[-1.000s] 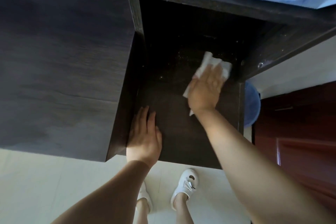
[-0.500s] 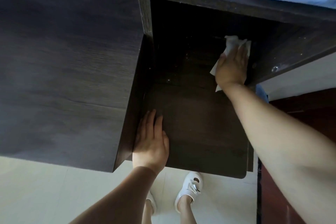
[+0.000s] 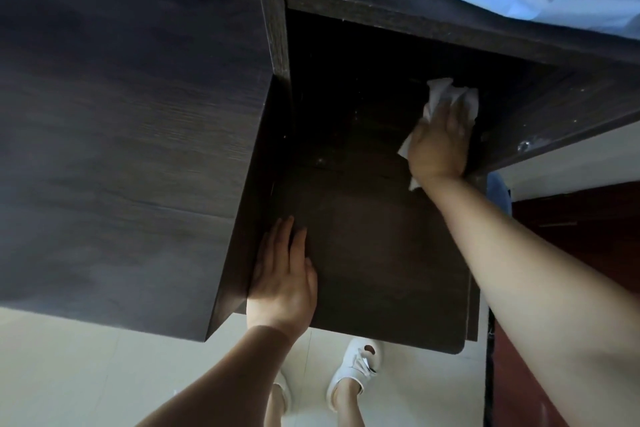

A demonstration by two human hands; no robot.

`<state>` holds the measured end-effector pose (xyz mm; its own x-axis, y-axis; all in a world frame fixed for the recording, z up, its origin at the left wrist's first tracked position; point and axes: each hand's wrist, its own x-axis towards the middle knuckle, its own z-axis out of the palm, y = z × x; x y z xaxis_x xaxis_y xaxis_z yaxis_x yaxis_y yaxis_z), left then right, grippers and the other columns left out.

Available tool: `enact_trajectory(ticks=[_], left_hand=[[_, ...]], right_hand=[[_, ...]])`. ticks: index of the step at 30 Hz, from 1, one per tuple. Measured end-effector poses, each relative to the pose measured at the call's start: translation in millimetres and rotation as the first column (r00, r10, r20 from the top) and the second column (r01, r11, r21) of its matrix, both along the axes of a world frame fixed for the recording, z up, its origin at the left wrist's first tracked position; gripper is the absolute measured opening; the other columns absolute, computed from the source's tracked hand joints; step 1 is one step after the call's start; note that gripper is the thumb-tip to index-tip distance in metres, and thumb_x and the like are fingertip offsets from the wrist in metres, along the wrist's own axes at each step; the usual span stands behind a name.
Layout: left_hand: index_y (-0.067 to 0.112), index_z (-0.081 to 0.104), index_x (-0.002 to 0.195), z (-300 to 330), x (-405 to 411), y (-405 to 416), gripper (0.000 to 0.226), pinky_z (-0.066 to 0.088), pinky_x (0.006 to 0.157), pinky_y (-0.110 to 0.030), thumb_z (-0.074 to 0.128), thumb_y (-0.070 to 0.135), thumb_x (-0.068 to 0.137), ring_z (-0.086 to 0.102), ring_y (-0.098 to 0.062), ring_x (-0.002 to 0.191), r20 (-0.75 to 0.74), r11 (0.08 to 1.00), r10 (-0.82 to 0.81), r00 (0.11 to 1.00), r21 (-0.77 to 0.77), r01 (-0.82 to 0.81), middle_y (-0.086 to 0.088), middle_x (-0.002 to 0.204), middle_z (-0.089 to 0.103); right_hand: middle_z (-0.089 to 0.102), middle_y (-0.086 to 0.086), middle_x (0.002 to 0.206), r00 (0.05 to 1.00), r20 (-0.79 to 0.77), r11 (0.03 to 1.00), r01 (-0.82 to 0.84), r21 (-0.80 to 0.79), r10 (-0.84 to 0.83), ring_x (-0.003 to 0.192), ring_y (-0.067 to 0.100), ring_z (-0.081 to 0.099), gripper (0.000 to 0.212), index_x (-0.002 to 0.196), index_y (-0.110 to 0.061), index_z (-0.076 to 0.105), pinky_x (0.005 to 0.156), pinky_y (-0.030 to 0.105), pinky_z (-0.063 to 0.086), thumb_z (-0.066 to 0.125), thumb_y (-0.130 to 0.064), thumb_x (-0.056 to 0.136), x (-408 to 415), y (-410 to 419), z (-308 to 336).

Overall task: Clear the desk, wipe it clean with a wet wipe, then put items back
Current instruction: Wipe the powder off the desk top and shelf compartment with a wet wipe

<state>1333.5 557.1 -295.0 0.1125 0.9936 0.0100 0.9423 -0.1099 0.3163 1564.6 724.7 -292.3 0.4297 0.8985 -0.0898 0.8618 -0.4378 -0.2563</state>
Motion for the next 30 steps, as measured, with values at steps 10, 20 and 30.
enact_trajectory(ticks=[10,20,30], left_hand=[[0.007,0.043,0.124,0,1,0,0.042,0.018,0.107,-0.036,0.033,0.022,0.087,0.031,-0.025,0.127,0.018,1.0,0.01,1.0,-0.004,-0.01,-0.017,0.133,0.051],[0.009,0.041,0.125,-1,1,0,0.041,0.019,0.111,-0.033,0.034,0.022,0.087,0.032,-0.023,0.128,0.03,1.0,0.017,0.999,-0.006,-0.016,-0.015,0.134,0.052],[0.006,0.042,0.123,-1,1,0,0.042,0.021,0.107,-0.034,0.034,0.021,0.085,0.032,-0.024,0.127,0.041,1.0,0.009,0.999,0.021,-0.01,-0.018,0.131,0.053]], right_hand=[[0.036,0.011,0.149,0.79,0.012,0.775,-0.605,0.184,0.613,0.139,0.029,0.029,0.052,0.139,-0.012,0.039,0.116,0.042,0.021,0.031,-0.021,0.089,-31,32,0],[0.031,0.023,0.148,0.655,-0.011,0.652,-0.75,0.106,0.755,0.139,0.036,0.027,0.052,0.14,0.001,0.032,0.115,0.043,0.015,0.037,-0.023,0.094,-94,45,-1],[0.043,0.02,0.141,0.328,0.019,0.326,-0.943,0.069,0.944,0.134,0.032,0.038,0.052,0.135,0.0,0.041,0.115,0.043,0.019,0.038,-0.027,0.091,-92,-54,-2]])
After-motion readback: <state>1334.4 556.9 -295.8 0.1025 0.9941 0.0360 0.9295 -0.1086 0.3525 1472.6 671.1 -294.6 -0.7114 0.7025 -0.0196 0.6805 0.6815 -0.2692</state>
